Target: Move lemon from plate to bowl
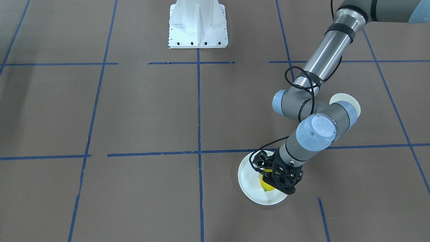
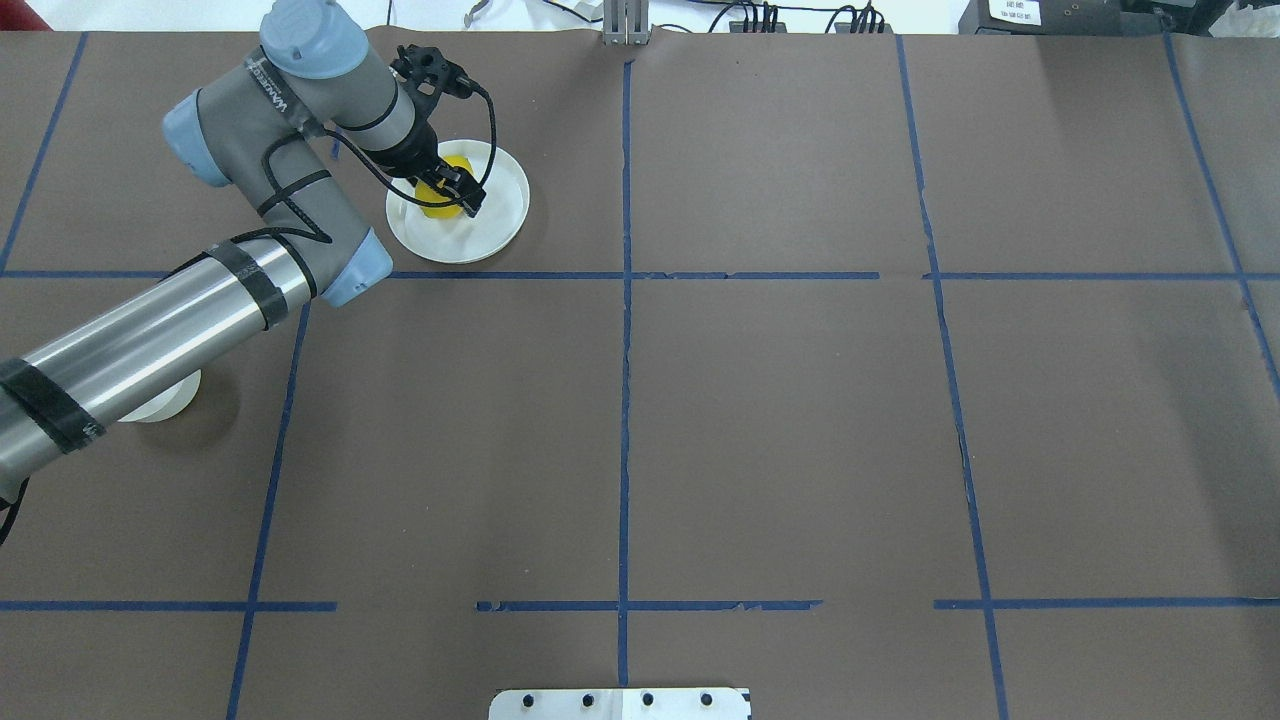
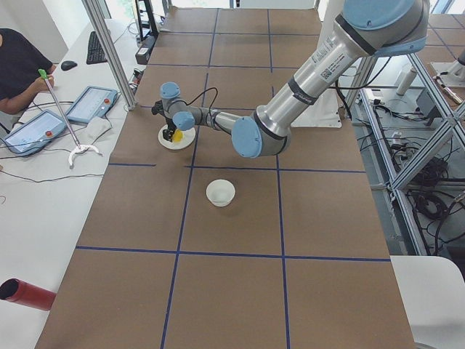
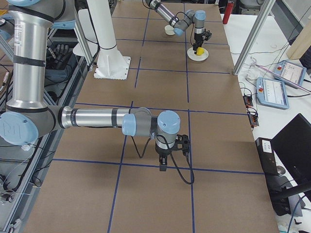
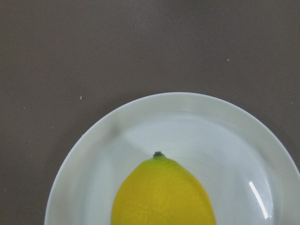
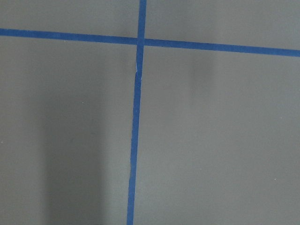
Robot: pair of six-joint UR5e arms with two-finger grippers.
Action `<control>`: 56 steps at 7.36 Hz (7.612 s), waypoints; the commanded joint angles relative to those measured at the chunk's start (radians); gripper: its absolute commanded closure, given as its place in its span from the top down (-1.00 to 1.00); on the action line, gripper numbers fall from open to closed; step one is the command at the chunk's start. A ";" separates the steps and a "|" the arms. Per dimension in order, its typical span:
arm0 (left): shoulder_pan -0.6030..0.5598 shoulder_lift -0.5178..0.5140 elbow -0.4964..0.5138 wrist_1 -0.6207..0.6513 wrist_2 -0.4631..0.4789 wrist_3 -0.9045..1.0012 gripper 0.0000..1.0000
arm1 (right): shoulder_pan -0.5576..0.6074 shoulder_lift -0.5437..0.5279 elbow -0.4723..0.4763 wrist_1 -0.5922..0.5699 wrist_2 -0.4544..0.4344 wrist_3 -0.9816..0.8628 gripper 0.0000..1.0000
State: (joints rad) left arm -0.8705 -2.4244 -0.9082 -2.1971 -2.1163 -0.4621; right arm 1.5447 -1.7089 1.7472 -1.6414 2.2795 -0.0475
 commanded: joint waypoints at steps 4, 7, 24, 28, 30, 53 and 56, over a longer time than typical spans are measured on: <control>0.001 -0.002 -0.014 0.011 0.016 -0.052 -0.53 | 0.000 0.000 0.000 0.000 0.000 0.000 1.00; -0.012 0.124 -0.348 0.264 0.018 -0.072 -0.76 | 0.000 0.000 0.000 0.000 0.000 0.000 1.00; -0.015 0.890 -0.845 0.201 0.050 0.115 -0.16 | 0.000 0.000 0.000 0.000 0.000 0.000 1.00; -0.015 0.890 -0.833 0.172 0.048 0.114 0.98 | 0.000 0.000 0.000 0.000 0.000 0.000 1.00; -0.019 0.890 -0.860 0.174 0.041 0.112 0.98 | 0.000 0.000 0.000 0.000 0.000 0.000 1.00; -0.765 1.053 -0.917 0.774 -0.229 0.625 1.00 | 0.000 0.000 0.000 0.000 0.000 0.000 1.00; -0.765 1.053 -0.937 0.777 -0.234 0.617 1.00 | 0.000 0.000 0.000 0.000 0.000 0.000 1.00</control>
State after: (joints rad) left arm -1.6352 -1.3704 -1.8410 -1.4208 -2.3475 0.1568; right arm 1.5447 -1.7088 1.7472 -1.6413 2.2795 -0.0476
